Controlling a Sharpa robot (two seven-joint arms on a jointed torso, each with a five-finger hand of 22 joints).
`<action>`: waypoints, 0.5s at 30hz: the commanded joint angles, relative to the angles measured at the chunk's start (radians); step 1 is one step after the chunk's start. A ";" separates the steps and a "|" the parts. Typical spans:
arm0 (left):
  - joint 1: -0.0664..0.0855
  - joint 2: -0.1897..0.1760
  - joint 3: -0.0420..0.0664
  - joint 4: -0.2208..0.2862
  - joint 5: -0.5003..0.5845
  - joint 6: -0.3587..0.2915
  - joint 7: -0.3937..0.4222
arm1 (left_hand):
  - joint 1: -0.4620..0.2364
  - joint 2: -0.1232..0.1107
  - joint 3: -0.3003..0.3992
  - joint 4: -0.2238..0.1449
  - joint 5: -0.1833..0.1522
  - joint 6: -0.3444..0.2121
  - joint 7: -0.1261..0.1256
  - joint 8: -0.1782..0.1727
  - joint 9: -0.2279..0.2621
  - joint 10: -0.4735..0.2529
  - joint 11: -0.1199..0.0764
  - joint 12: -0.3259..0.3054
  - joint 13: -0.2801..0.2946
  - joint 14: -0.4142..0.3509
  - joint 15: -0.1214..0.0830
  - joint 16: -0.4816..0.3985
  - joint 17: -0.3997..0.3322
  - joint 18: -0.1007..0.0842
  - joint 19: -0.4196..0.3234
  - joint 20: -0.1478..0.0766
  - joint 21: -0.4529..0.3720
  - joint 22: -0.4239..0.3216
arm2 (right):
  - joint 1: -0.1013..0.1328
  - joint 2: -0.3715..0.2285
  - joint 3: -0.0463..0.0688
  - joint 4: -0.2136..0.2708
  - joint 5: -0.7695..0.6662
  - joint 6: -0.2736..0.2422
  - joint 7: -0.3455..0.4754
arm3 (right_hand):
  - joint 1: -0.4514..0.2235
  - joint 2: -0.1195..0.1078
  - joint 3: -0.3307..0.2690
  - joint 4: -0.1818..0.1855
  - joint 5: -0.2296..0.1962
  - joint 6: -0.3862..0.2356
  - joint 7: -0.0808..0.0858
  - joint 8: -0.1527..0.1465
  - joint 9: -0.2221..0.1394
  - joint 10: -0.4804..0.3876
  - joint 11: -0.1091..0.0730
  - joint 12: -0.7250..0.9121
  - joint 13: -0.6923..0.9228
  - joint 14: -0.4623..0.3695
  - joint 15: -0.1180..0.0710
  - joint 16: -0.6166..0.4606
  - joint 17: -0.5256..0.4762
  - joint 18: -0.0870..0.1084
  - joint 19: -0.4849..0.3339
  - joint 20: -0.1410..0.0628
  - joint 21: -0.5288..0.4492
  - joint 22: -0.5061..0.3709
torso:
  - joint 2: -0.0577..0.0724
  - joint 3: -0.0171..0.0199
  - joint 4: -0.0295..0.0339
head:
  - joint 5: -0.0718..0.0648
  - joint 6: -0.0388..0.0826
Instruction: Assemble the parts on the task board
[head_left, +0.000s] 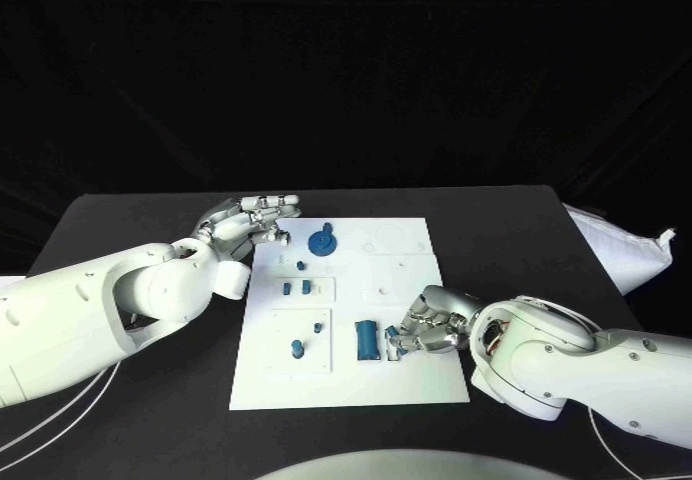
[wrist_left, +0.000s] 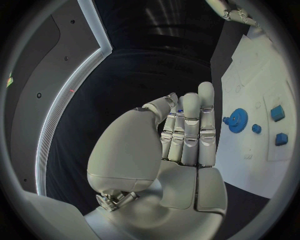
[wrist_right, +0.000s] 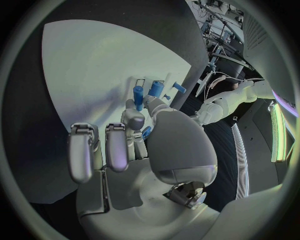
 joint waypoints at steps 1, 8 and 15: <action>0.000 0.001 0.001 0.003 -0.004 0.018 0.003 | 0.006 0.005 -0.001 -0.006 0.003 -0.005 -0.002 0.006 0.000 -0.009 0.002 0.006 0.001 -0.005 0.000 0.004 -0.001 0.011 -0.006 0.000 0.000 0.001 | -0.001 0.006 0.000 -0.004 0.003 0.042 -0.013 | -0.010 0.001 -0.002 0.006 0.007 0.005 0.001 -0.002 0.001 0.007 0.003 0.005 0.001 0.061 -0.005 0.005 0.034 -0.011 0.007 0.002 0.005 0.104 | 0.000 0.0006 -0.0007 | 0.000 -0.001; 0.000 0.002 0.001 0.003 -0.004 0.019 0.002 | 0.006 0.005 0.000 -0.008 0.003 -0.006 -0.002 0.006 0.000 -0.010 0.002 0.008 0.002 -0.006 0.000 0.005 -0.002 0.011 -0.007 0.000 0.000 0.002 | -0.003 0.015 0.000 -0.014 -0.011 0.075 -0.021 | -0.014 0.009 -0.010 0.014 0.007 0.012 -0.002 0.001 0.003 0.011 0.001 0.014 0.008 0.061 -0.006 0.006 0.035 -0.011 0.008 0.002 0.006 0.105 | -0.001 0.0005 -0.0003 | -0.001 -0.002; 0.000 0.002 0.001 0.002 -0.005 0.020 0.000 | 0.006 0.005 0.000 -0.008 0.003 -0.006 -0.002 0.006 0.000 -0.010 0.002 0.008 0.002 -0.006 0.000 0.005 -0.002 0.011 -0.007 0.000 0.000 0.002 | -0.003 0.020 0.000 -0.018 -0.022 0.096 -0.024 | -0.007 0.015 -0.020 0.014 -0.013 0.017 -0.005 0.004 0.006 0.012 -0.001 0.017 0.011 0.061 -0.008 0.005 0.034 -0.011 0.009 0.000 0.006 0.106 | 0.001 0.0016 -0.0001 | 0.006 0.000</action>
